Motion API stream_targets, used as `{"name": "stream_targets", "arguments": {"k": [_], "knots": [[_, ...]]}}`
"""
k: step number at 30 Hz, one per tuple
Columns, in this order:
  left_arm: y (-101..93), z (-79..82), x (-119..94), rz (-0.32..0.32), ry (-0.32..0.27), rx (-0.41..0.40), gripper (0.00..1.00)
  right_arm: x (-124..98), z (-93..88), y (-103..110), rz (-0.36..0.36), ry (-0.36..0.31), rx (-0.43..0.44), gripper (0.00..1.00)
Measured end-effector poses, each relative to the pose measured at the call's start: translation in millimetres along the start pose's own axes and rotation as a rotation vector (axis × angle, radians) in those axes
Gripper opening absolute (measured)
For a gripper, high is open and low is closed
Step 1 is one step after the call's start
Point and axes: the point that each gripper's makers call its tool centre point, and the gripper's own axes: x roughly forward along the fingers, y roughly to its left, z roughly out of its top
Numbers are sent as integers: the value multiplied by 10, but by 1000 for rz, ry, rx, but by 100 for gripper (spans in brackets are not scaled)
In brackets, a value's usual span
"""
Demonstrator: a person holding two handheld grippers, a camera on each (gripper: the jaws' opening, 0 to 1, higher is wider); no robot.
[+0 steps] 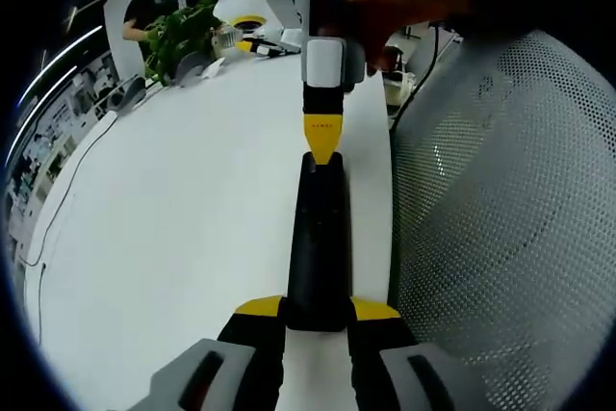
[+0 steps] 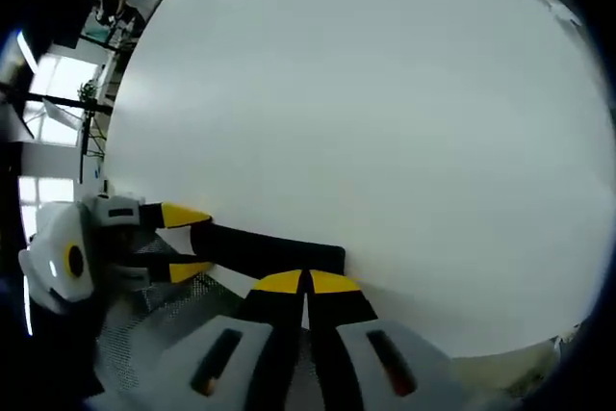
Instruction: Press the specified remote control buttons in sequence, fully releasing each button before pressing the next.
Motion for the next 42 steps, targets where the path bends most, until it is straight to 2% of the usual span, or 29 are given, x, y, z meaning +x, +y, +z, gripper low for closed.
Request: {"name": "stream_targets", "arguments": {"k": [42], "knots": [[1,-2,-3,-1,2,2,25,13,-12,4,-19,12,-14,0]]}}
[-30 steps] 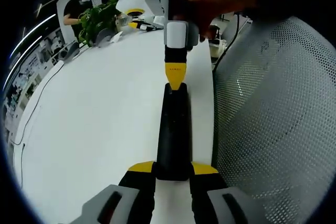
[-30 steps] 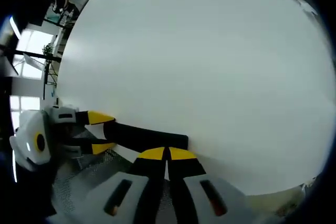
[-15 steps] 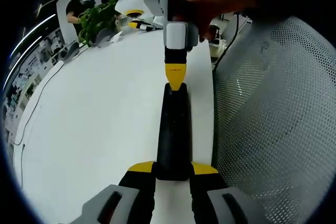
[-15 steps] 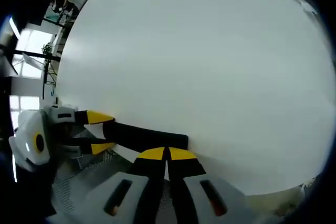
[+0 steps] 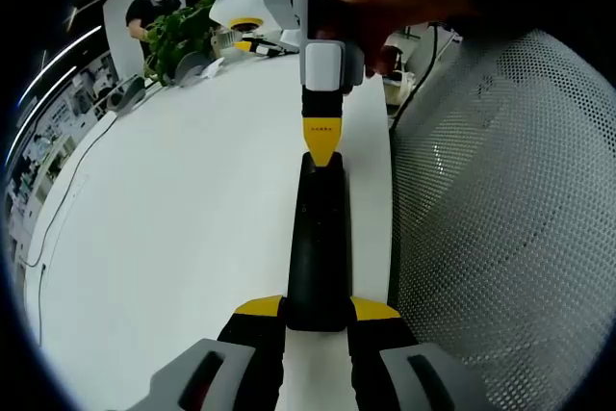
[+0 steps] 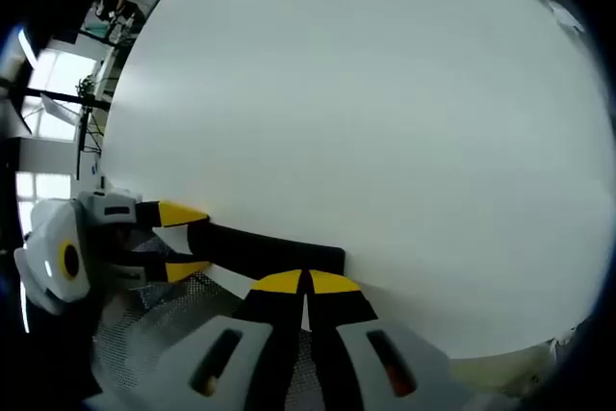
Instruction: Press the specified remote control buttons in sequence, fully releasing each button before pressing the next.
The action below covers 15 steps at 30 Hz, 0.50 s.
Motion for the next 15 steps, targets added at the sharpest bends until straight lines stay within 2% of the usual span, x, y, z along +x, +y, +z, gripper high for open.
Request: {"name": "stream_targets", "arguments": {"k": [9,15], "knots": [[0,-2,0,1,0,0,25,5,11,0,-1,1,-9,0],[-2,-4,2,1,-1,-1,25,8,31,70,45,-10,8,0]]}}
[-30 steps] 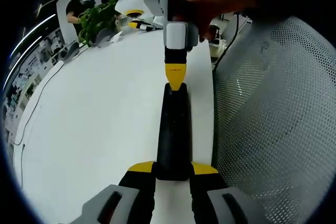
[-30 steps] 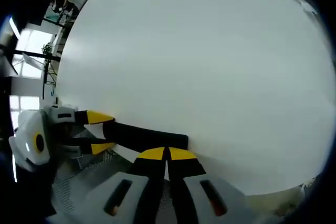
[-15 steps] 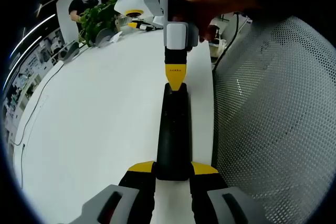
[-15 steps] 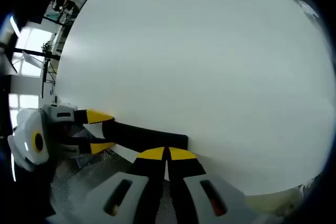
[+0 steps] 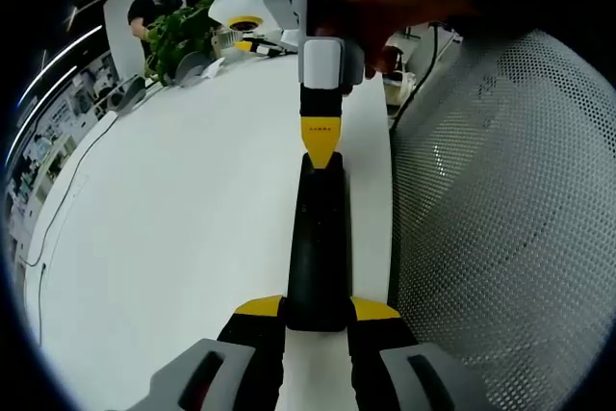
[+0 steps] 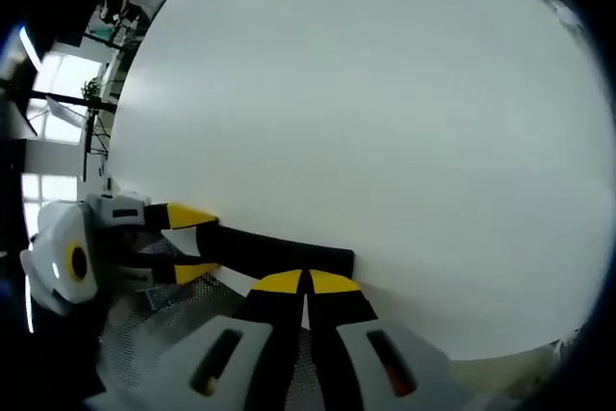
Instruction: Press the specified remote control buttons in sequence, fully releasing each button before pressing the next.
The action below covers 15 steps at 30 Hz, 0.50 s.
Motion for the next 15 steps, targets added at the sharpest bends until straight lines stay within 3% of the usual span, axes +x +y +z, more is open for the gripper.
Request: {"name": "stream_targets", "arguments": {"k": [15], "knots": [[1,7,1,-1,-1,0,25,36,-26,36,18,19,-4,0]]}}
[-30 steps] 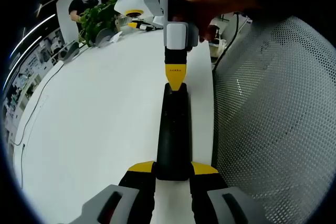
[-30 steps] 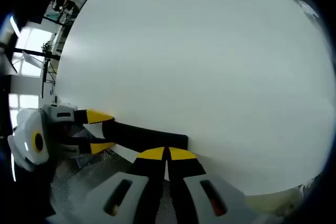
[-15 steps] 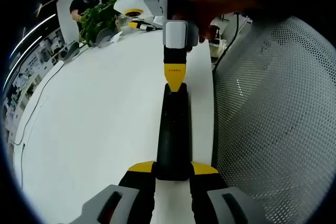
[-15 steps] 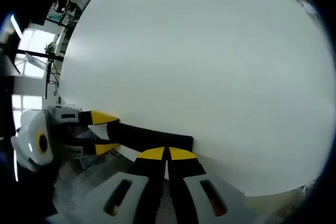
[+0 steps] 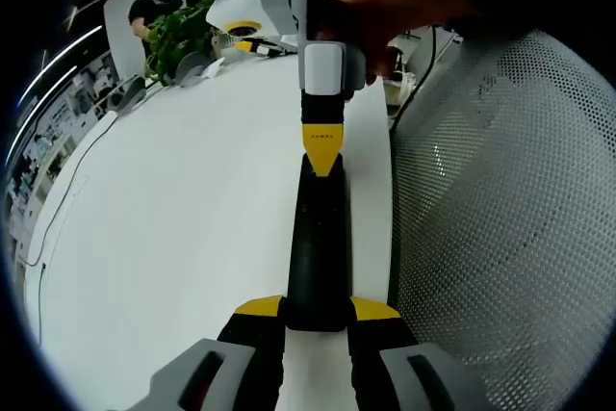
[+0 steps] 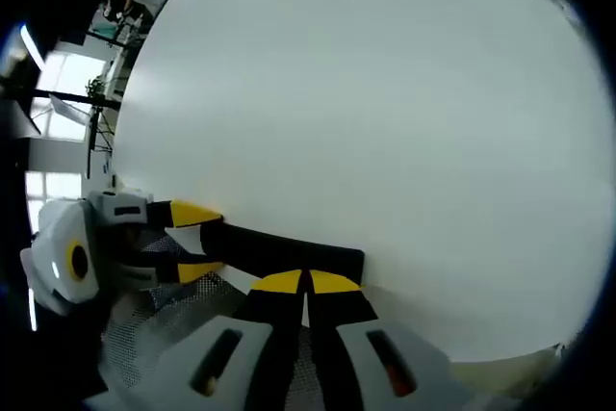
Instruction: Press the specified remote control buttons in sequence, fully releasing each button before pressing the next.
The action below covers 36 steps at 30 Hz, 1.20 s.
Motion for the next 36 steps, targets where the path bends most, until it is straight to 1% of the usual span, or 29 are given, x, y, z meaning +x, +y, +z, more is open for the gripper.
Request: {"name": "stream_targets", "arguments": {"k": [11,17,24,30,33,36], "knots": [[1,1,1,-1,1,-2,25,8,-3,-2,-12,-3,-19,0],[2,1,-1,-2,1,-2,25,6,-6,-1,-3,-4,-8,0],[-2,-1,-6,-1,-1,-1,25,9,-6,12,-26,8,-47,0],[-4,0,-5,-1,-2,-1,25,-1,-10,5,-10,5,-15,0],[-7,1,-7,-1,-2,1,25,-9,17,6,-30,-11,-41,0],[-7,1,-8,-1,-1,2,25,-15,47,14,-31,-27,-53,0]]}}
